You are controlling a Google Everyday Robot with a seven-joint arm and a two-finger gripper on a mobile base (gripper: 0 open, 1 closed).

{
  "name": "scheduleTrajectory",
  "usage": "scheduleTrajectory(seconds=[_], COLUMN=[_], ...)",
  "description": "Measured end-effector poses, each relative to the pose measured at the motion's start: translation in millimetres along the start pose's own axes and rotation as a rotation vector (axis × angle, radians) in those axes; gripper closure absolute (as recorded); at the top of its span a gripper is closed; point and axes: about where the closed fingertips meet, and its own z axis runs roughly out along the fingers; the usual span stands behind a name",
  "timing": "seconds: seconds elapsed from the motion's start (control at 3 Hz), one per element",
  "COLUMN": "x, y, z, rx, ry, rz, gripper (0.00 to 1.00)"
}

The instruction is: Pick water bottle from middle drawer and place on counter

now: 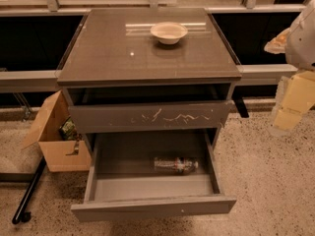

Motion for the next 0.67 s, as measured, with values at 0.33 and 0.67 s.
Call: scheduleTrajectory(seconds=[0.33,0.67], x=[-0.6,-10.0], y=[0.0,-0.4], z=[2.5,43.8], rx=[-0.004,-0.065], ry=[-0.003,-0.047], rz=[-0.004,-0.064], gripper=[0.0,0.0])
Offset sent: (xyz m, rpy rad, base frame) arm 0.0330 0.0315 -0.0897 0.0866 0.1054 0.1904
